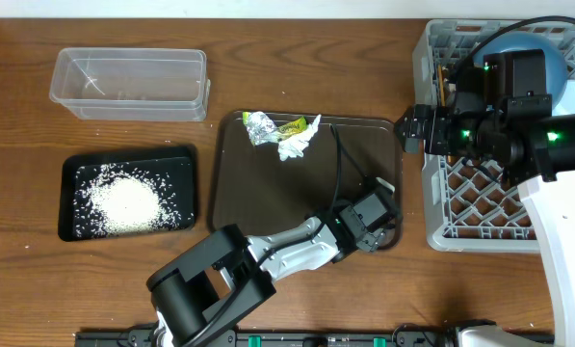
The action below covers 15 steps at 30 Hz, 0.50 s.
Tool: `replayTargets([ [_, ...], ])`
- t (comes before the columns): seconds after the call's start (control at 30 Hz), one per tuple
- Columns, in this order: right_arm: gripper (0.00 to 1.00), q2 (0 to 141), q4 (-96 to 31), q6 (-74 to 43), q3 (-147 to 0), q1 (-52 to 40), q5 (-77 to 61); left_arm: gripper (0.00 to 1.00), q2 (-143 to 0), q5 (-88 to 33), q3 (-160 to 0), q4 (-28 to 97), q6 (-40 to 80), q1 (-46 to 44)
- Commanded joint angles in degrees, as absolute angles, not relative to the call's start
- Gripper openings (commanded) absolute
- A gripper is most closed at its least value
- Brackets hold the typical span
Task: Sort waste into correct bins and load items into the dishwasher rack
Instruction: 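Grasp the carrot with the left gripper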
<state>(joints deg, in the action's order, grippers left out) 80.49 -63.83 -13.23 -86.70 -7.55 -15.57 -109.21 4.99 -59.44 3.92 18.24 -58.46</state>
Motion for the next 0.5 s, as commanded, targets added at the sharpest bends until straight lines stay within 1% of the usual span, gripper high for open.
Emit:
replayTargets([
  [0.0,0.99,79.5,-63.9,-13.2,-86.7,-7.9,-15.2,0.65,-110.3,4.6,-59.3,3.9,18.2,-58.6],
  [0.07,0.99,79.5,-63.9,-13.2,-86.7,-7.9,-15.2,0.56,-110.3,4.8,-59.3,3.9,18.2,-58.6],
  [0.13,0.99,79.5,-63.9,-13.2,-86.7,-7.9,-15.2,0.49,-110.3,5.5,-59.3,3.9,18.2,-58.6],
  [0.37,0.99,79.5,-63.9,-13.2,-86.7,-7.9,-15.2,0.40,-109.6,5.6,-59.3,3.9,18.2,-58.6],
  [0.47,0.99,79.5,-63.9,-13.2,-86.7,-7.9,-15.2,0.32,-108.8,5.6,-59.3,3.9,18.2,-58.4],
])
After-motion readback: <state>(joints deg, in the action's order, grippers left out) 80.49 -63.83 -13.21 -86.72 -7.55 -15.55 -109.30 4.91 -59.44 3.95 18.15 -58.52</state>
